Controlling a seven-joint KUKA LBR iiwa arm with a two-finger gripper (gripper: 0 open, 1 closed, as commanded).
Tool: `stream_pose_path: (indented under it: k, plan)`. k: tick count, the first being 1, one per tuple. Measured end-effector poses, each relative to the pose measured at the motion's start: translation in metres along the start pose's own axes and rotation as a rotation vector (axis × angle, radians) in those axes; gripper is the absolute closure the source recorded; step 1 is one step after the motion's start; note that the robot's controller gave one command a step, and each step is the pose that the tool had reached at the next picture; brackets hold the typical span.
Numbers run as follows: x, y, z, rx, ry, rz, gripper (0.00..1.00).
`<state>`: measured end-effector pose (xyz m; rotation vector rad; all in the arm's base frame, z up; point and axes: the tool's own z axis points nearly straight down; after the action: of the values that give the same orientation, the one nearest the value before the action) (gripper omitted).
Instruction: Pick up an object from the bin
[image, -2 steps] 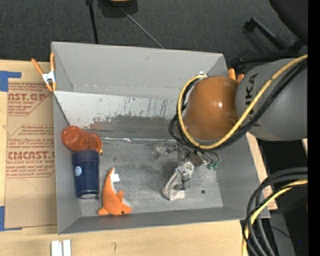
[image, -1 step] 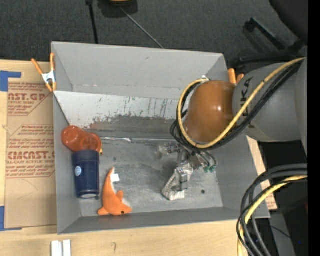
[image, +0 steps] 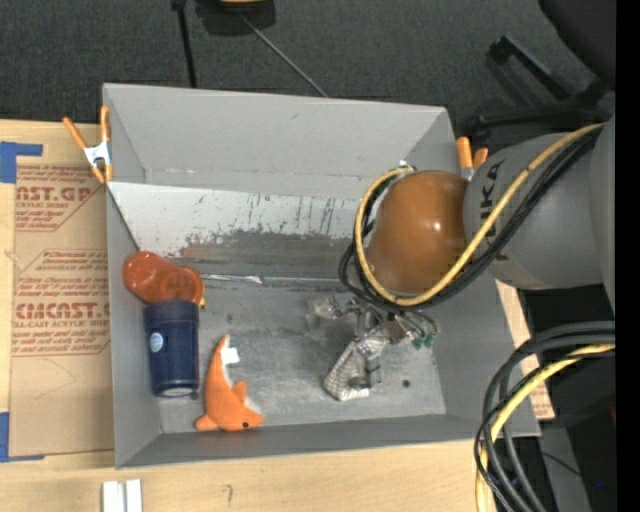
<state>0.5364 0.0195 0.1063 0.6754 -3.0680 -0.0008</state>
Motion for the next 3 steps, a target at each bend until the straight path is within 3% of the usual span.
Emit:
stream_pose_path:
  k: [1,2,3]
  plan:
    - [0.044,-0.032,0.037,-0.001,0.000,-0.076,1.00]
    - [0.044,-0.032,0.037,-0.001,0.000,-0.076,1.00]
    - [0.027,-0.027,-0.066,0.000,-0.002,-0.046,1.00]
